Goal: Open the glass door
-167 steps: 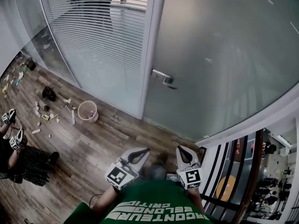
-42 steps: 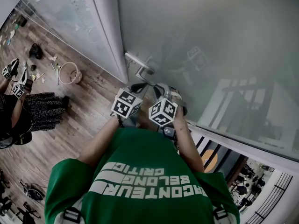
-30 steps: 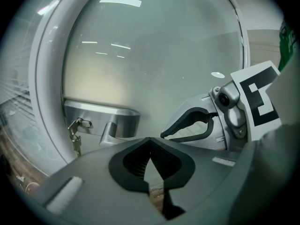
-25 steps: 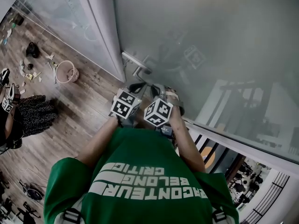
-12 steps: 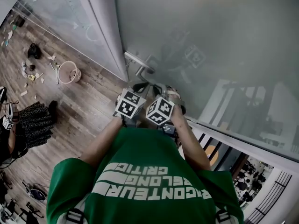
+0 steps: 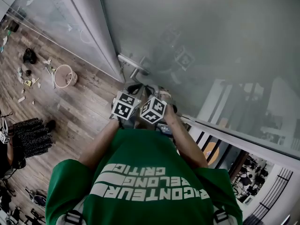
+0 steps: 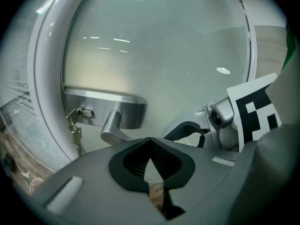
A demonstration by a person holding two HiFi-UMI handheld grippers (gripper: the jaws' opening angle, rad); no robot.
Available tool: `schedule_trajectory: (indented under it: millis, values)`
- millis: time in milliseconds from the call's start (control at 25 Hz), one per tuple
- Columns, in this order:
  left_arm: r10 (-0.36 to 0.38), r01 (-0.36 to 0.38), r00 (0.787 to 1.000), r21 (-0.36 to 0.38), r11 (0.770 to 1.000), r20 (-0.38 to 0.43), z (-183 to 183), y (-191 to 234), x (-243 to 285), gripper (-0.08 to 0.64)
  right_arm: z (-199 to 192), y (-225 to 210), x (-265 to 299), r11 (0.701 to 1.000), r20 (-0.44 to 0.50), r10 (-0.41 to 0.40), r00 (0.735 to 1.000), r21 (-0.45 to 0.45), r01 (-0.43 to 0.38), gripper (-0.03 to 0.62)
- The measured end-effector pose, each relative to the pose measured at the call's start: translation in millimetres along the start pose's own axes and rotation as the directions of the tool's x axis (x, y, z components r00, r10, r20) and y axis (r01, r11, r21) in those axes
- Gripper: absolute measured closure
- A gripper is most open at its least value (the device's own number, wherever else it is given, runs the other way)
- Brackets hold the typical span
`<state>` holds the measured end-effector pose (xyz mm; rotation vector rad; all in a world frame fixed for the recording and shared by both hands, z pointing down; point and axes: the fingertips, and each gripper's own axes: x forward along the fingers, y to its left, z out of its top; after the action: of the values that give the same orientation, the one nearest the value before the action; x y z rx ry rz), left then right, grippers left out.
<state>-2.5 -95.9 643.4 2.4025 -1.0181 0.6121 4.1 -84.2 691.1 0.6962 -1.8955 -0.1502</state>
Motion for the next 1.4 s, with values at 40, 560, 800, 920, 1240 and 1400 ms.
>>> schedule_trajectory:
  millis: [40, 560, 800, 920, 1240, 1400]
  values:
    - [0.0, 0.0, 1.0, 0.002, 1.0, -0.003, -0.7, -0.5, 2.4, 0.541, -1.4, 2.4, 3.7, 1.0, 0.005, 0.005, 1.0, 0.003, -0.005, 0.555]
    - [-0.02, 0.02, 1.0, 0.029, 0.999, 0.012, 3.0, 2.2, 11.7, 0.543, 1.6, -2.7, 13.6, 0.999, 0.099, 0.046, 0.994, 0.022, -0.048, 0.543]
    - [-0.051, 0.05, 0.998, 0.051, 0.997, 0.03, 9.6, -0.2, 9.8, 0.543, 0.0, -10.9, 3.9, 0.999, 0.118, 0.008, 0.993, 0.036, -0.012, 0.541]
    - [-0.068, 0.064, 0.996, 0.07, 0.995, 0.056, 17.9, -5.1, 10.4, 0.543, -3.0, -20.3, -9.0, 0.998, 0.15, -0.023, 0.988, 0.059, 0.015, 0.538]
    - [-0.015, 0.001, 0.992, 0.113, 0.994, 0.125, 46.0, 15.2, 14.2, 0.543, 1.9, -39.8, -37.0, 0.99, 0.244, -0.105, 0.964, 0.116, 0.078, 0.532]
    - [-0.031, 0.021, 0.991, 0.075, 0.997, 0.132, 52.5, 21.9, 10.8, 0.543, 0.5, -43.5, -39.8, 0.987, 0.234, -0.094, 0.968, 0.149, 0.06, 0.531]
